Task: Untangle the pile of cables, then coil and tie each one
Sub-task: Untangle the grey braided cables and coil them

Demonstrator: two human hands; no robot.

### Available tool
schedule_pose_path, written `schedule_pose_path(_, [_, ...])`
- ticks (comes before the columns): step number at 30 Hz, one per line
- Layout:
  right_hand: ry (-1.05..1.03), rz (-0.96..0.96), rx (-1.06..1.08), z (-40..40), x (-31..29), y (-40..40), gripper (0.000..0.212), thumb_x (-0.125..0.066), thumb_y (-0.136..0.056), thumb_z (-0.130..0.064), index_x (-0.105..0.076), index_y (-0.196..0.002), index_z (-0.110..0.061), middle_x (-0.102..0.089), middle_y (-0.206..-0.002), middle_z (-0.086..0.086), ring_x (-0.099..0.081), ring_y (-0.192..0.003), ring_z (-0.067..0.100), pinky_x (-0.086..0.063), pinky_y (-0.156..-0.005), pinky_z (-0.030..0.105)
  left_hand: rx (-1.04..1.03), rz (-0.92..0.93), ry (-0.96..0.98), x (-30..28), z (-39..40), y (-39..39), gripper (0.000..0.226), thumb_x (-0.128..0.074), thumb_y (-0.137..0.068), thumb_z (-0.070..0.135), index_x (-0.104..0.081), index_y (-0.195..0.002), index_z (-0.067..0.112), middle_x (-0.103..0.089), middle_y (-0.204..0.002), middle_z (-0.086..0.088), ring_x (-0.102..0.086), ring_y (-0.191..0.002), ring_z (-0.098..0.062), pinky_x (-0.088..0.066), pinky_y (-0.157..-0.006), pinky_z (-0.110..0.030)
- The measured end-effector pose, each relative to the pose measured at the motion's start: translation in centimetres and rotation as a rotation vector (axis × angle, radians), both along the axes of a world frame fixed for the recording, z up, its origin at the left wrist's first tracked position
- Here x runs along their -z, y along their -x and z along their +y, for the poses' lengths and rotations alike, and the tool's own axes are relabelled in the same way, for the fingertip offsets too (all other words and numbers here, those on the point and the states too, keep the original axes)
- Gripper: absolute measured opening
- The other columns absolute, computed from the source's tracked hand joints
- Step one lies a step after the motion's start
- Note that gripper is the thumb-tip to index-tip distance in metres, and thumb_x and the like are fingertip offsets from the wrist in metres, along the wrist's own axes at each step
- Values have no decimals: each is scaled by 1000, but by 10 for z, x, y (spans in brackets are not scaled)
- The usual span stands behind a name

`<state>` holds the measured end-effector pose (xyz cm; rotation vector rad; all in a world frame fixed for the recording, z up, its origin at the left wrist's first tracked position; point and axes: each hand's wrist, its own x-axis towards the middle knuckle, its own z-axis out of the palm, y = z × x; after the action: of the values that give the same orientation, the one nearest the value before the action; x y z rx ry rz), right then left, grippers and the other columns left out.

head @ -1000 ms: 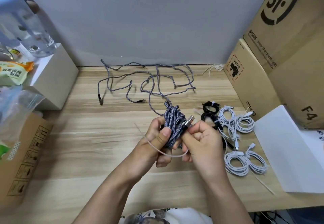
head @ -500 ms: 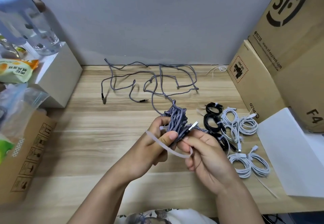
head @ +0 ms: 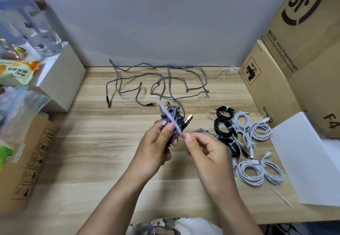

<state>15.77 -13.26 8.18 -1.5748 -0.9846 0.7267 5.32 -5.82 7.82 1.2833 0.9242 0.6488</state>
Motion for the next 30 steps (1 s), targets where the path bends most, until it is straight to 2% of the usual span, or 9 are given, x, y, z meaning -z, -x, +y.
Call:
schedule_pose_path(2, [-74, -69, 14, -1, -2, 0, 11, -61, -82, -37, -69, -77, -30, -58, -70, -13, -49, -60, 5, -36, -58, 11, -13, 12, 5, -2, 1, 1, 24, -41, -96, 23, -47, -75, 12, -47, -53, 11, -30, -37, -9, -22, -38, -19])
schedule_pose_path(5, [-71, -100, -11, 3, -3, 1, 26, -59, -77, -47, -69, -96, -32, -53, -82, -11, -51, -72, 11, -39, -66, 13, 24, 28, -12, -6, -2, -1, 23, -39, -98, 21, -52, -81, 13, -43, -50, 11, -30, -38, -8, -24, -38, -20])
schedule_pose_path(8, [-96, -130, -10, 8, -4, 3, 23, -59, -78, -48, -66, -96, -36, -49, -87, -18, -55, -82, 6, -42, -74, 14, 61, 26, -28, -5, -5, -2, 21, -42, -100, 20, -54, -85, 12, -42, -50, 12, -30, -42, -8, -25, -39, -19])
schedule_pose_path(11, [-157, -94, 3, 8, -5, 1, 20, -62, -79, -50, -66, -86, -32, -54, -90, -15, -60, -83, 21, -50, -78, 42, 94, 3, -41, -8, -8, -2, 27, -47, -92, 29, -52, -91, 2, -44, -52, 13, -31, -42, -6, -27, -40, -17])
schedule_pose_path(13, [-193, -87, 4, 6, -6, 0, 26, -59, -81, -54, -64, -79, -29, -55, -88, -14, -59, -84, 27, -48, -77, 51, 100, 9, -48, -9, -9, -3, 23, -47, -98, 24, -52, -88, 3, -44, -49, 12, -31, -41, -6, -27, -40, -17])
schedule_pose_path(15, [-225, -56, -15, 4, -8, 2, 29, -58, -83, -51, -62, -74, -24, -56, -86, -13, -57, -87, 25, -47, -79, 48, 83, -8, -31, -10, -8, -3, 24, -45, -98, 22, -48, -76, 12, -43, -46, 9, -31, -38, -6, -25, -39, -17])
schedule_pose_path(20, [-239, 77, 0, -1, -6, 5, 33, -59, -80, -31, -60, -63, -3, -54, -79, 1, -54, -80, 12, -42, -75, 23, 74, -67, 35, -17, -7, -3, 32, -42, -98, 24, -40, -68, 12, -41, -42, 6, -26, -36, -7, -23, -39, -17])
schedule_pose_path(26, [-225, 139, 55, -2, -9, 7, 32, -52, -75, -27, -54, -56, -2, -55, -72, -3, -54, -72, 15, -41, -67, 19, 87, -87, 79, -21, -9, -5, 33, -36, -99, 18, -43, -68, 15, -45, -45, 7, -25, -34, -7, -23, -39, -18])
schedule_pose_path(30, [-196, 70, 82, -2, -9, 7, 43, -54, -77, -33, -56, -57, 6, -56, -66, 6, -53, -66, 18, -41, -62, 23, 76, -70, 73, -17, -8, -6, 31, -37, -99, 17, -46, -70, 15, -44, -46, 8, -26, -34, -7, -23, -38, -17])
